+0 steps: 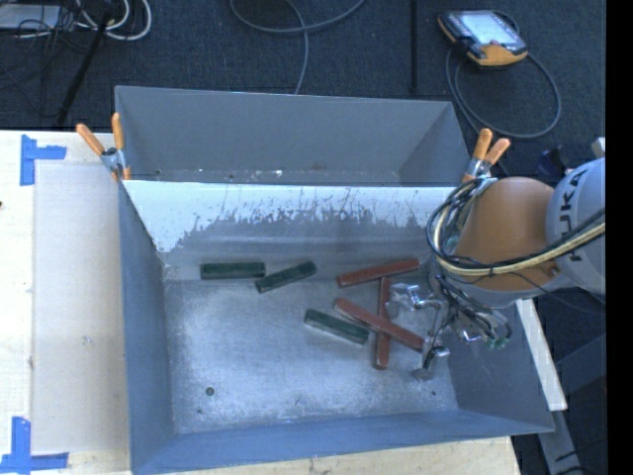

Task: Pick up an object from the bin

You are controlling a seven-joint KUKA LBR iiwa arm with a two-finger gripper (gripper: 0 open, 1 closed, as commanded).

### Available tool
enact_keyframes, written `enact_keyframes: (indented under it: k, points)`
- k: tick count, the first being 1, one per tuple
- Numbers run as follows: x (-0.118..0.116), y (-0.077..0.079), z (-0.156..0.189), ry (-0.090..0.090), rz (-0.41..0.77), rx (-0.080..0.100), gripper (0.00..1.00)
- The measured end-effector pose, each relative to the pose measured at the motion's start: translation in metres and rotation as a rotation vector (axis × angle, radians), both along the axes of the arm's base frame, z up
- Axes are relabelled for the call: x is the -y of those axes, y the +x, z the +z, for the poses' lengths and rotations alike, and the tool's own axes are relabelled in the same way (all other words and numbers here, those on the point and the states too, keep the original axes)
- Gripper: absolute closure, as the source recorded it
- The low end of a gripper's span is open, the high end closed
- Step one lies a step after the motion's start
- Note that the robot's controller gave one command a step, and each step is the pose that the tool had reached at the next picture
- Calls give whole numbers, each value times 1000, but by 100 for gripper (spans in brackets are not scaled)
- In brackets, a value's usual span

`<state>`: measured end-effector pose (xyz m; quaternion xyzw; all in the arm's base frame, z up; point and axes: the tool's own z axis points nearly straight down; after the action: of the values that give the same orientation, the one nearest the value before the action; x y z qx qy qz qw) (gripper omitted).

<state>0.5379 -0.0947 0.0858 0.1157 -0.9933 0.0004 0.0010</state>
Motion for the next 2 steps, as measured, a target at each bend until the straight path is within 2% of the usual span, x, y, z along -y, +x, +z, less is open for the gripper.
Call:
enact_keyframes:
  k: [1,2]
  points:
    - [60,11,-16,1,-178,3,100]
    - [60,11,-16,1,-175,3,0]
